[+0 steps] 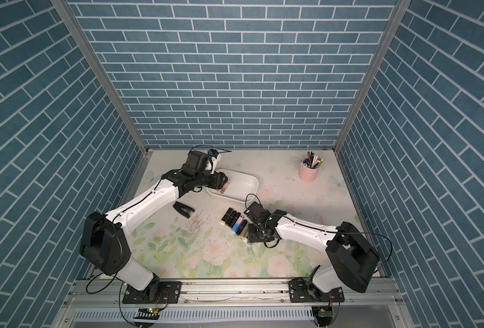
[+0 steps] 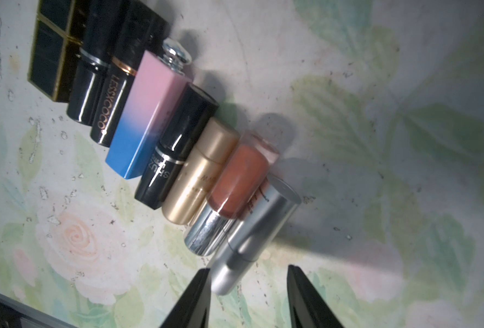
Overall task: Put the lipstick into the storage box
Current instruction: Pick up the lipstick at the center of the board.
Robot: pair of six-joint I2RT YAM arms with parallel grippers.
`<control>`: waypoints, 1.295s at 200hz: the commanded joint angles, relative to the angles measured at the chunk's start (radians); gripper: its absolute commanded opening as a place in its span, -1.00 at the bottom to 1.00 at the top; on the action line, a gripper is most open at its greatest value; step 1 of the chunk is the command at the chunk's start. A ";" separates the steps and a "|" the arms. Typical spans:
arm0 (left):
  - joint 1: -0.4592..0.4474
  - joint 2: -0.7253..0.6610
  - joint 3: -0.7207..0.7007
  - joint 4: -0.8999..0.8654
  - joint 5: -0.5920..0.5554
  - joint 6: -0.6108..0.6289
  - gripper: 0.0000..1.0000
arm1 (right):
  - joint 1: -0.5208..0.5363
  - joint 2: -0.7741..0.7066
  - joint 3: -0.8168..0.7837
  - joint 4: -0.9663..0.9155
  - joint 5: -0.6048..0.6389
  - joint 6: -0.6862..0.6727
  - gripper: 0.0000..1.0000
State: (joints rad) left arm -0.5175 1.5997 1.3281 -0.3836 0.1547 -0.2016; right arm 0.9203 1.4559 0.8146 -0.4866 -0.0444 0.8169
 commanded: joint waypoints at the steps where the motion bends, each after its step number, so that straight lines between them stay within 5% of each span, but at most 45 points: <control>1: -0.004 -0.031 -0.018 0.011 0.003 -0.002 0.27 | 0.011 0.018 0.002 -0.009 0.020 0.031 -0.06; 259: -0.003 -0.045 -0.049 0.013 0.006 0.002 0.31 | 0.033 0.090 -0.005 0.010 0.048 0.029 -0.04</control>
State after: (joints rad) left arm -0.5175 1.5745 1.2930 -0.3794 0.1547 -0.2020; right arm 0.9474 1.5356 0.8238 -0.4709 -0.0143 0.8333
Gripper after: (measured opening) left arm 0.654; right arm 0.482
